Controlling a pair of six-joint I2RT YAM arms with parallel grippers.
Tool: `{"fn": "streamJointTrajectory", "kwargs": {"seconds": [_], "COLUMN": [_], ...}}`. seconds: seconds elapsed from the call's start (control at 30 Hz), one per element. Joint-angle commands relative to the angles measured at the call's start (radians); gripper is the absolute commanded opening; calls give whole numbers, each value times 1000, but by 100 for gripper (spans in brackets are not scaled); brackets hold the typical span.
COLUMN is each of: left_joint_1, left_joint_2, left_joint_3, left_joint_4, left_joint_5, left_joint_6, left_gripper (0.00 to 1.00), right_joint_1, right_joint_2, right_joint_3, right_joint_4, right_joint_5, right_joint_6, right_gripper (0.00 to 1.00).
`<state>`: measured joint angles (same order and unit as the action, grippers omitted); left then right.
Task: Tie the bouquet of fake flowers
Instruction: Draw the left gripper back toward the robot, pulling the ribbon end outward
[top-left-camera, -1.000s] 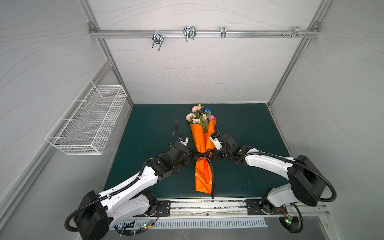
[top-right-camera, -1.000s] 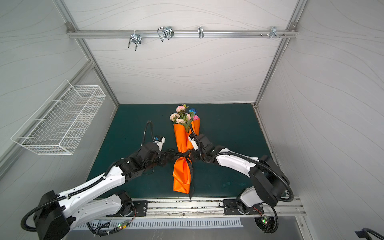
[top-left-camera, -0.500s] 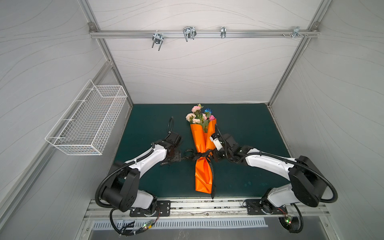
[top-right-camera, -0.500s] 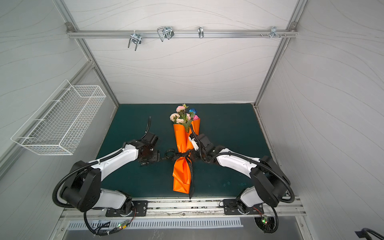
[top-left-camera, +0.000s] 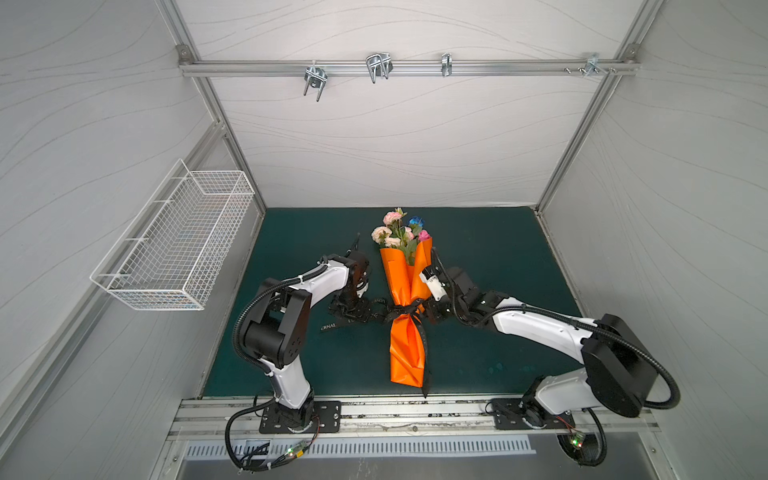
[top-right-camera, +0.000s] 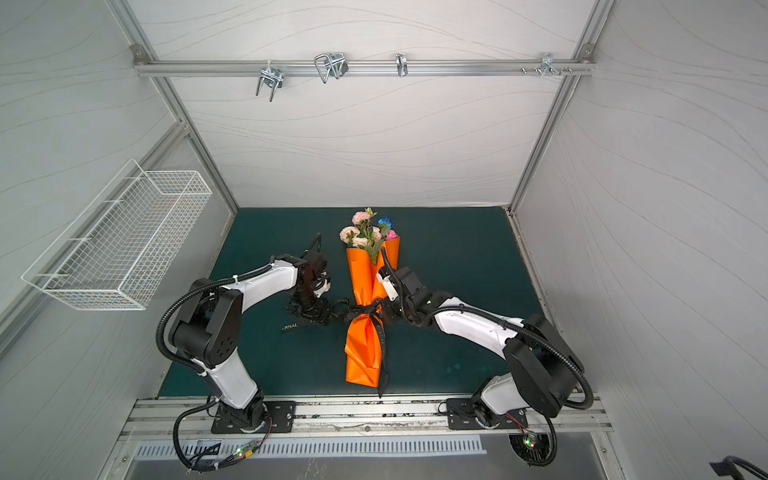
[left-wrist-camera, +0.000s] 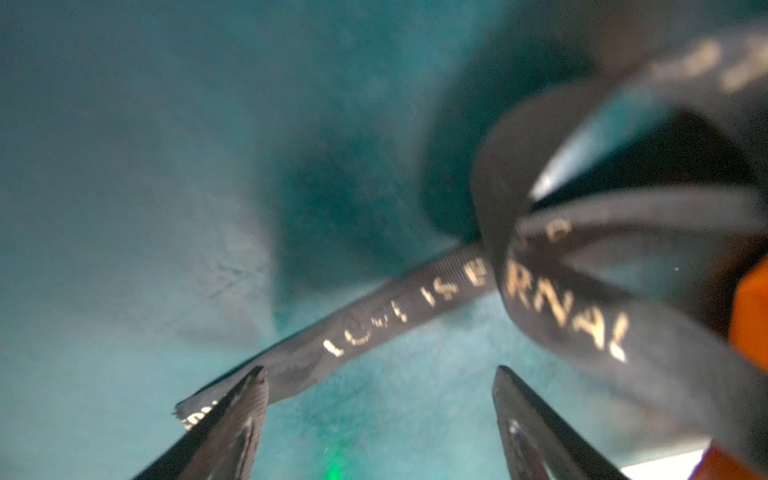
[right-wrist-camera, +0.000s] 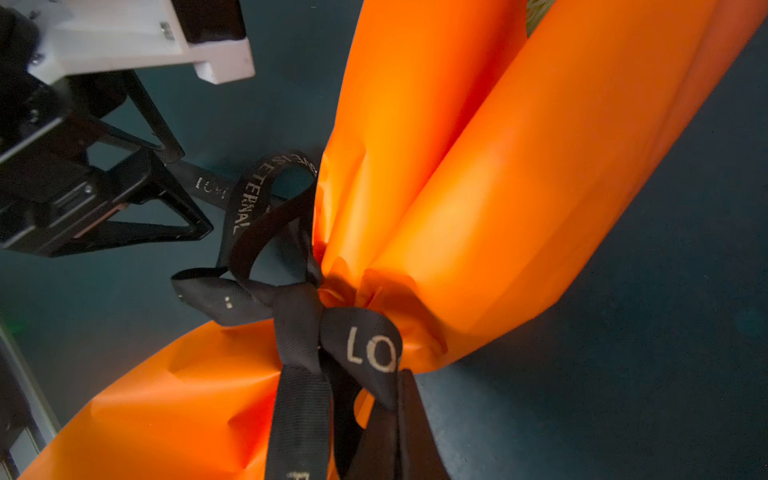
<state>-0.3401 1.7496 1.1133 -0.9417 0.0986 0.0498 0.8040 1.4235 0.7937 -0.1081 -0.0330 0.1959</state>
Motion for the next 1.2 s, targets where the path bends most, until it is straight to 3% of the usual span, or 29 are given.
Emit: {"fn": "streamJointTrajectory", "kwargs": {"seconds": [0.0,0.07,0.2,0.33,0.5,0.53,0.57,0.6,0.63,0.83,0.97,1.17], "left_joint_1": [33,40,59,59,59,59,58,58,59,58,58,64], "left_joint_2": [-26,-34,-39,-6,75,89,99,117,134,136,131,78], "left_joint_3": [34,21,-11,-52,-35,-40,-45,-49,-40,-42,-30,-26], "left_joint_4": [-72,-21,43,80,20,13,15,16,2,-11,-24,-56], "left_joint_5": [-30,-116,-68,-150,-158,-158,-164,-186,-189,-226,-239,-302], "left_joint_6": [203,250,338,353,367,366,362,352,341,318,315,316], "left_gripper": [86,86,85,83,78,72,57,34,29,27,1,0], "right_joint_1": [5,4,5,5,5,6,5,5,5,5,5,3], "right_joint_2": [-33,-34,-32,-43,-37,-38,-38,-38,-39,-39,-42,-79], "right_joint_3": [-8,-11,-6,-8,-5,-8,-9,-10,-10,-15,-13,-29], "right_joint_4": [-5,-1,-8,-9,-12,-10,-9,-7,-6,-4,-3,-4], "right_joint_5": [-15,-16,-1,12,21,22,23,25,27,34,45,116], "right_joint_6": [10,11,7,2,2,2,4,4,6,9,10,35], "right_gripper": [0,0,0,0,0,0,0,0,0,0,0,0]}}
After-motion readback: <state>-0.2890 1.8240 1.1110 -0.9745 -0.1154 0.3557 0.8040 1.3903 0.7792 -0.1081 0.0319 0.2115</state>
